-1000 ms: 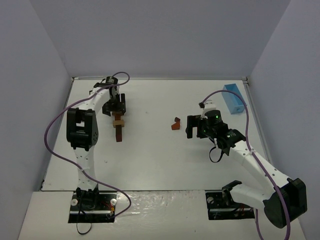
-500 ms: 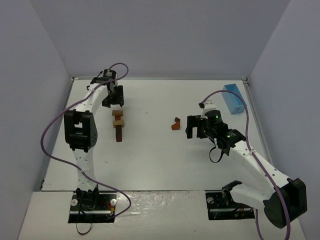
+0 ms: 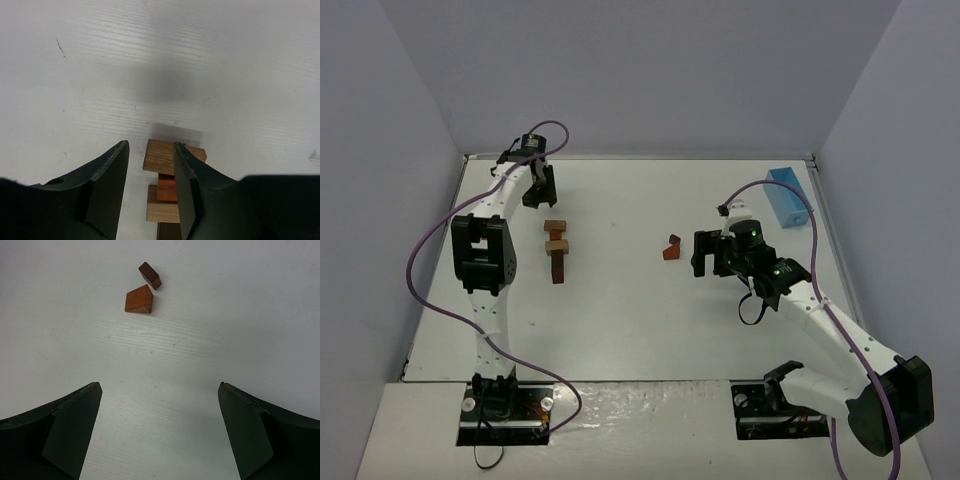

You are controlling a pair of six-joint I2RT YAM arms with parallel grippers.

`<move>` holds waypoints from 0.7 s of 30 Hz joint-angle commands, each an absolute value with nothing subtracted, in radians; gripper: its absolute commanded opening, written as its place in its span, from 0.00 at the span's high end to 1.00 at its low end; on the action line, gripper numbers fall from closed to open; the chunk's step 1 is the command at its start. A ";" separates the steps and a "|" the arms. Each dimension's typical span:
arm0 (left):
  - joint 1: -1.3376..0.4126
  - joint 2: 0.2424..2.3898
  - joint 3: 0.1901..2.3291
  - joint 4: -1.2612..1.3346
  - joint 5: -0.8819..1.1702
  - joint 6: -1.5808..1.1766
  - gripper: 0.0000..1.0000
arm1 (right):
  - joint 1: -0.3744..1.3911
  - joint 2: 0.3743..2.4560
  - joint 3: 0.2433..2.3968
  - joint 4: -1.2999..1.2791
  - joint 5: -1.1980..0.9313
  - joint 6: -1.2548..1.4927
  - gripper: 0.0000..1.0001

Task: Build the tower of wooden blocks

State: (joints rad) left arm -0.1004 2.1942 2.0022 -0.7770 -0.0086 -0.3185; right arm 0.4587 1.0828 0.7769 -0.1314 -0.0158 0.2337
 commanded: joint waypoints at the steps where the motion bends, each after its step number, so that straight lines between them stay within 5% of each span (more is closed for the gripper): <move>1: -0.095 2.195 2.056 -0.787 -0.021 -0.308 0.64 | 0.454 1.088 0.808 -0.084 -0.017 0.225 0.00; 21: -0.092 2.223 2.017 -0.805 -0.041 -0.288 0.67 | 0.456 1.086 0.801 -0.086 -0.023 0.227 0.00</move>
State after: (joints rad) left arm -0.0994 2.2562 2.0022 -0.7883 -0.0188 -0.2990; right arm 0.4587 1.0847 0.7769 -0.1314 -0.0158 0.2337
